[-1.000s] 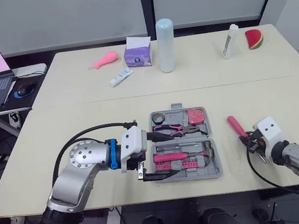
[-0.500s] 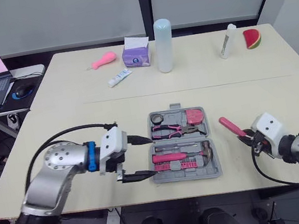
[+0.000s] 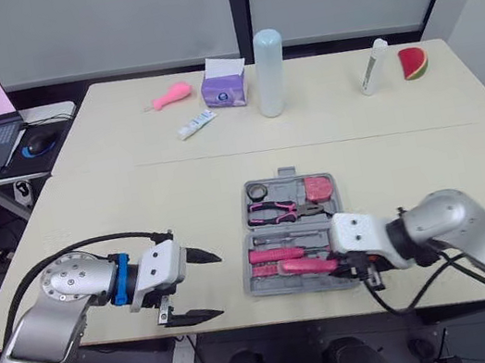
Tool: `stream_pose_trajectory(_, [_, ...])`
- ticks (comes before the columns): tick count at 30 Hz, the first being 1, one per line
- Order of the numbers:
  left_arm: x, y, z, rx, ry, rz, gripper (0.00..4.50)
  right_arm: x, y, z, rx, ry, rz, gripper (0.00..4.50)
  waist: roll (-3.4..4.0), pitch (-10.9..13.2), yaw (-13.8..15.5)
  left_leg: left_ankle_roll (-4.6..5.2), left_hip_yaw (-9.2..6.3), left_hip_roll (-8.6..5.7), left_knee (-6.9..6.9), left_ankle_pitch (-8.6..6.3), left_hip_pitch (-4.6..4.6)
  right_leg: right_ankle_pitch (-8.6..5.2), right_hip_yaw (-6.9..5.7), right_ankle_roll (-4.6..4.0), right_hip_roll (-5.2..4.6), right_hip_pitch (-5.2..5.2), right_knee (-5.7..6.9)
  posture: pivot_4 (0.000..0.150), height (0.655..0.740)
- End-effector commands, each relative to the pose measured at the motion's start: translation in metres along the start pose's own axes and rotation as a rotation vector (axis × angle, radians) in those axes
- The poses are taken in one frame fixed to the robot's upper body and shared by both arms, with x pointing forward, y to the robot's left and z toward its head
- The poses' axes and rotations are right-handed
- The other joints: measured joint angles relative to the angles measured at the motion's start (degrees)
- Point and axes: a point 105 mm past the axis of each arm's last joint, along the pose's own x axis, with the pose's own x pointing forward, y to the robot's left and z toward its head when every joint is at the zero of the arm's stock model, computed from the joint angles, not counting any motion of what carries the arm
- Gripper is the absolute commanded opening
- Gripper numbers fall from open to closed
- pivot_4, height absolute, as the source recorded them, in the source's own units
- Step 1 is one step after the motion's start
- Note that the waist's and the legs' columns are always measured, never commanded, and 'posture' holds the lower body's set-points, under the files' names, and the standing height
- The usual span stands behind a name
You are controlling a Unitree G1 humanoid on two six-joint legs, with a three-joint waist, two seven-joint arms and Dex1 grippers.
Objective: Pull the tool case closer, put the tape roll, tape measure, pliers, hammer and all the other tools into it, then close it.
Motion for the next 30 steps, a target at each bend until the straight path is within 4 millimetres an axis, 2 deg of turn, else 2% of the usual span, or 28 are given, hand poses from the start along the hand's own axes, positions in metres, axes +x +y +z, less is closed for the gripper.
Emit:
stream_pose_trajectory(1, [-0.004, -0.002, 0.000, 0.045, 0.030, -0.011, 4.50, 0.010, -0.001, 0.006, -0.023, 0.012, -0.003, 0.72, 0.00, 0.0, 0.0, 0.00, 0.00, -0.01, 0.00, 0.00, -0.01, 0.00, 0.00, 0.00, 0.00, -0.02, 0.00, 0.150, 0.6921])
stream_pose_trajectory(11, [0.001, -0.003, 0.003, 0.059, 0.021, -0.020, 4.50, 0.040, 0.007, 0.008, -0.057, 0.021, 0.057, 0.72, 0.00, 0.0, -0.1, 0.00, 0.01, 0.00, 0.03, 0.00, -0.15, 0.00, 0.00, 0.00, -0.02, -0.27, 0.14, 0.150, 0.6921])
stream_pose_trajectory(20, [0.006, -0.003, 0.010, 0.063, 0.002, -0.023, 4.50, 0.054, 0.003, 0.010, -0.084, 0.021, 0.078, 0.72, 0.00, 0.0, -0.1, 0.00, 0.01, 0.01, 0.03, 0.00, -0.15, 0.00, -0.01, 0.00, -0.01, -0.30, 0.16, 0.150, 0.6921])
stream_pose_trajectory(29, [0.010, -0.002, 0.015, 0.062, -0.013, -0.020, 4.50, 0.059, 0.000, 0.013, -0.097, 0.010, 0.096, 0.72, -0.01, 0.0, -0.1, 0.00, 0.01, 0.01, 0.03, 0.00, -0.15, 0.00, -0.02, 0.00, -0.01, -0.31, 0.18, 0.150, 0.6921])
stream_pose_trajectory(30, [0.010, -0.002, 0.015, 0.061, -0.015, -0.020, 4.50, 0.059, -0.001, 0.013, -0.100, 0.004, 0.094, 1.07, -0.01, 0.0, -0.2, 0.00, 0.01, 0.01, 0.03, 0.00, -0.15, 0.00, -0.02, 0.00, -0.01, -0.31, 0.18, 0.150, 0.6921])
